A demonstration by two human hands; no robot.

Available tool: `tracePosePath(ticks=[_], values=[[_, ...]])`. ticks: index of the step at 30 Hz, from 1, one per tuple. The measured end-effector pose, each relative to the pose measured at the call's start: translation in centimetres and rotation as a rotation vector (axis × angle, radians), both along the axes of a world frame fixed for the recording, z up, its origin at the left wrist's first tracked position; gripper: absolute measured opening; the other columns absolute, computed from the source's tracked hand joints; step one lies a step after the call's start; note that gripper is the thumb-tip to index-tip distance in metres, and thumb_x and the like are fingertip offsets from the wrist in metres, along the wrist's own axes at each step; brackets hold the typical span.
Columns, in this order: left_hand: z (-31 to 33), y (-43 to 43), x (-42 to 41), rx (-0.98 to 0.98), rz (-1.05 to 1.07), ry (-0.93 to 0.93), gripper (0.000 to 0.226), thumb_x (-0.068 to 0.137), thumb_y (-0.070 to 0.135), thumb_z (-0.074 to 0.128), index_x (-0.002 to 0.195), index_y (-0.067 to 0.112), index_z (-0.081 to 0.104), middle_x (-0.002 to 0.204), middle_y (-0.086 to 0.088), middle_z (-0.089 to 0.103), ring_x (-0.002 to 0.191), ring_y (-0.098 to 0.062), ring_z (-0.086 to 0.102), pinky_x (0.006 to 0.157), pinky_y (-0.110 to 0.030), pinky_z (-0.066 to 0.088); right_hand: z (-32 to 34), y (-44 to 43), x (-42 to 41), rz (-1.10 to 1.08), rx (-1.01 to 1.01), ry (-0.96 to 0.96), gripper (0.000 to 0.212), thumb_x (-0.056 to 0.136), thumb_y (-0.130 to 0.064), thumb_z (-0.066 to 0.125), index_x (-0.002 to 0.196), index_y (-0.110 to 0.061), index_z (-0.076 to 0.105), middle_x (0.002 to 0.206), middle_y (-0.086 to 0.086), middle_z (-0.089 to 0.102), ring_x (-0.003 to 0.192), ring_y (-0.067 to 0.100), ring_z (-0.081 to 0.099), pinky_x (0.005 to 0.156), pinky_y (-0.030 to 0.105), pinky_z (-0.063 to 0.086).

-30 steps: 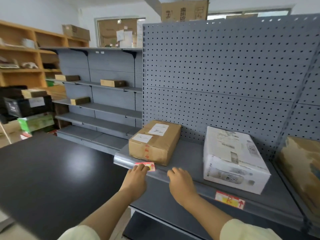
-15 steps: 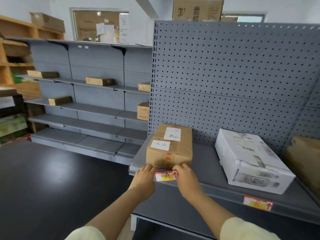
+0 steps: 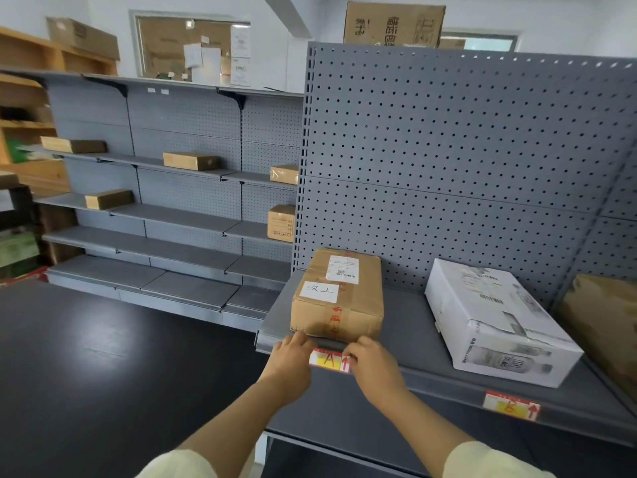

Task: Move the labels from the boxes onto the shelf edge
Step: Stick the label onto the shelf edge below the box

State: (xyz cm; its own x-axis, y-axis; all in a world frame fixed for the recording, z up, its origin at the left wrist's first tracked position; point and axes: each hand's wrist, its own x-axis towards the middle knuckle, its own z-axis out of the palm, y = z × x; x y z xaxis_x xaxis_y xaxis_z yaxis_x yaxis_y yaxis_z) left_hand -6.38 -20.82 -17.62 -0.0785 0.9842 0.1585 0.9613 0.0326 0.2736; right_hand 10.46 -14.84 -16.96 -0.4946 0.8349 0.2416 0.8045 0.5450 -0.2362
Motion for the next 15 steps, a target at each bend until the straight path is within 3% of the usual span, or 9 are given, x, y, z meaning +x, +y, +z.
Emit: tracePosePath(ticks=[7, 15], values=[[-0.19, 0.05, 0.04, 0.005, -0.013, 0.026, 0.052, 0.089, 0.004, 0.047, 0.136, 0.026, 0.049, 0.142, 0.001, 0.042, 0.128, -0.022, 0.043, 0.112, -0.036, 0.035, -0.71, -0.11, -0.34, 0.071, 0.082, -0.107, 0.038, 0.091, 0.001, 0.05, 0.124, -0.015, 0.061, 0.119, 0.003, 0.057, 0.108, 0.024, 0.054, 0.088, 0.035, 0.049], [0.4, 0.25, -0.09, -0.003, -0.022, 0.065, 0.052, 0.09, 0.004, 0.046, 0.136, 0.027, 0.052, 0.142, -0.001, 0.044, 0.131, -0.023, 0.041, 0.114, -0.037, 0.032, -0.31, 0.23, -0.59, 0.069, 0.101, -0.179, 0.029, 0.091, -0.003, 0.053, 0.115, -0.013, 0.064, 0.114, 0.004, 0.056, 0.104, 0.023, 0.053, 0.082, 0.034, 0.049]])
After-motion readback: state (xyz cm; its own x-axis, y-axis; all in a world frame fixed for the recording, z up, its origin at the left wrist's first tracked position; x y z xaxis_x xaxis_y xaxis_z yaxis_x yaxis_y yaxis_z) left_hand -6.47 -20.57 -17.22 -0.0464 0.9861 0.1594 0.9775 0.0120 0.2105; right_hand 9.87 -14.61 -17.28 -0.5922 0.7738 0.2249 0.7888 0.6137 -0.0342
